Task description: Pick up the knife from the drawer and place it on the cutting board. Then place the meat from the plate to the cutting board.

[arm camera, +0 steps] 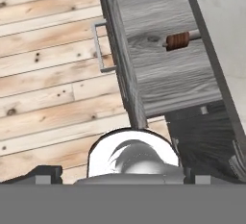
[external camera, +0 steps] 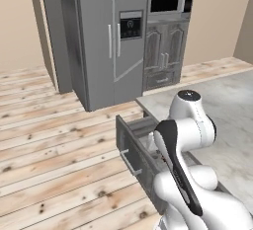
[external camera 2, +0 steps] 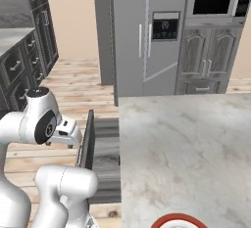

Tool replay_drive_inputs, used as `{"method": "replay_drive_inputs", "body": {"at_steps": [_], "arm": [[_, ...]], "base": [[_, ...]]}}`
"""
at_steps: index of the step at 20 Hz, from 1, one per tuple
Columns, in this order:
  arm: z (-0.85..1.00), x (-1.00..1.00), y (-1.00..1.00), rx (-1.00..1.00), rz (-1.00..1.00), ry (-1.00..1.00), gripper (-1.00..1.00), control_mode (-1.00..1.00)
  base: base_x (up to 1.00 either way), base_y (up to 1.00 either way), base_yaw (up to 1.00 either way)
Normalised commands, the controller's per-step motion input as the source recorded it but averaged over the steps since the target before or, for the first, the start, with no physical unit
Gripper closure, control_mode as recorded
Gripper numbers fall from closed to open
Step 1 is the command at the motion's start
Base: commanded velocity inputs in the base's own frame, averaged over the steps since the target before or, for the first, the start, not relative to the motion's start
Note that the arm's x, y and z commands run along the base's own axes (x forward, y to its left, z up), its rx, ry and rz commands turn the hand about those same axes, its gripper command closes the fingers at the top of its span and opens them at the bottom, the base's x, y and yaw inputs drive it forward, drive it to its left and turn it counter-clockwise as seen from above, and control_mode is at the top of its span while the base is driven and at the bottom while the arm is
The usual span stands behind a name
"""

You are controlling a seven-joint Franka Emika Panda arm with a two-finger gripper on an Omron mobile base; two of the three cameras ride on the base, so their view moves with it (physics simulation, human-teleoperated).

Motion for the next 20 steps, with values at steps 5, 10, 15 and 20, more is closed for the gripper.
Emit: {"method": "replay_drive_inputs", "body": {"at_steps": [5, 10, 15, 20], "arm": [[-0.43, 0.07, 0.04, 0.00, 0.00, 0.02, -1.00, -1.00], [-0.37, 0.10, 0.02, 0.00, 0.00, 0.00, -1.00, -1.00], [-0.43, 0.01, 0.01, 0.00, 0.00, 0.00, -1.00, -1.00], [-0.30, 0.01, 0.01, 0.00, 0.00, 0.00, -1.00, -1.00]], "base": [[0.00, 0.00, 0.00], [0.00, 0.00, 0.00], [0.00, 0.00, 0.00], [0.00, 0.00, 0.00]]}}
